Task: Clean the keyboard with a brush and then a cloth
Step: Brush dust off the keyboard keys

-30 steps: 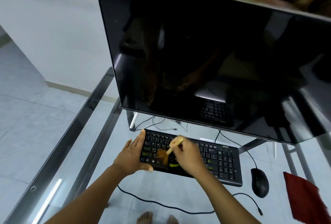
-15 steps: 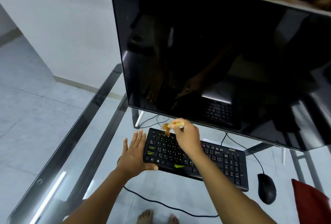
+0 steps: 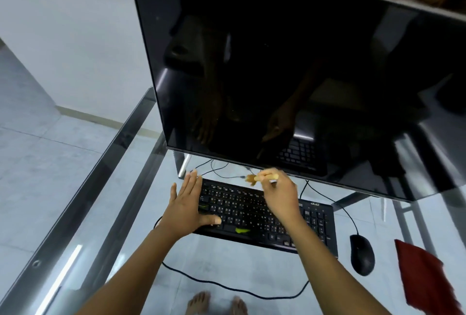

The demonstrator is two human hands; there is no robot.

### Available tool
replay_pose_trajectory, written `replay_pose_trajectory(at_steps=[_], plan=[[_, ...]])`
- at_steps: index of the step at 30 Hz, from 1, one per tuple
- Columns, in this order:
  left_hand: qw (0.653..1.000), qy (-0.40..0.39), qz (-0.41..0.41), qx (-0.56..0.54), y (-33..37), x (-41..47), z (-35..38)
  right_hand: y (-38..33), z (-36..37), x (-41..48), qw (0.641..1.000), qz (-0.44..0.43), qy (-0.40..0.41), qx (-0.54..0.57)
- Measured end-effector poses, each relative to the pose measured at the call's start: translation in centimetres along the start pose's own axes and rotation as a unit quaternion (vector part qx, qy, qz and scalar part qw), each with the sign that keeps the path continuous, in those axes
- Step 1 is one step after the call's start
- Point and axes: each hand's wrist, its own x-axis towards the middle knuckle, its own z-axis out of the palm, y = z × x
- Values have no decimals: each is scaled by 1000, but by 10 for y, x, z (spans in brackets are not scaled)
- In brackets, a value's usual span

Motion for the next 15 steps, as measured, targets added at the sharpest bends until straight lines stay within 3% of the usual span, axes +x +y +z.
replay_pose_trajectory(at_steps=[2, 4, 7, 8, 11, 14, 15], plan=[[1000, -11, 20, 8, 11, 8, -3, 4, -12, -6, 992, 67, -69, 80], [998, -30, 44, 13, 26, 14, 0, 10, -16, -14, 986, 87, -128, 68], [993, -70, 94, 31, 49, 15, 8, 19, -16, -18, 992, 90, 45, 82], [990, -80, 107, 44, 54, 15, 11, 19, -15, -19, 988, 95, 49, 112], [984, -100, 124, 79, 60, 16, 17, 20, -13, -27, 984, 110, -76, 119], [983, -104, 122, 89, 61, 18, 22, 28, -18, -33, 994, 72, 31, 73], [983, -103, 120, 91, 62, 18, 22, 30, -20, -35, 994, 63, 34, 79]])
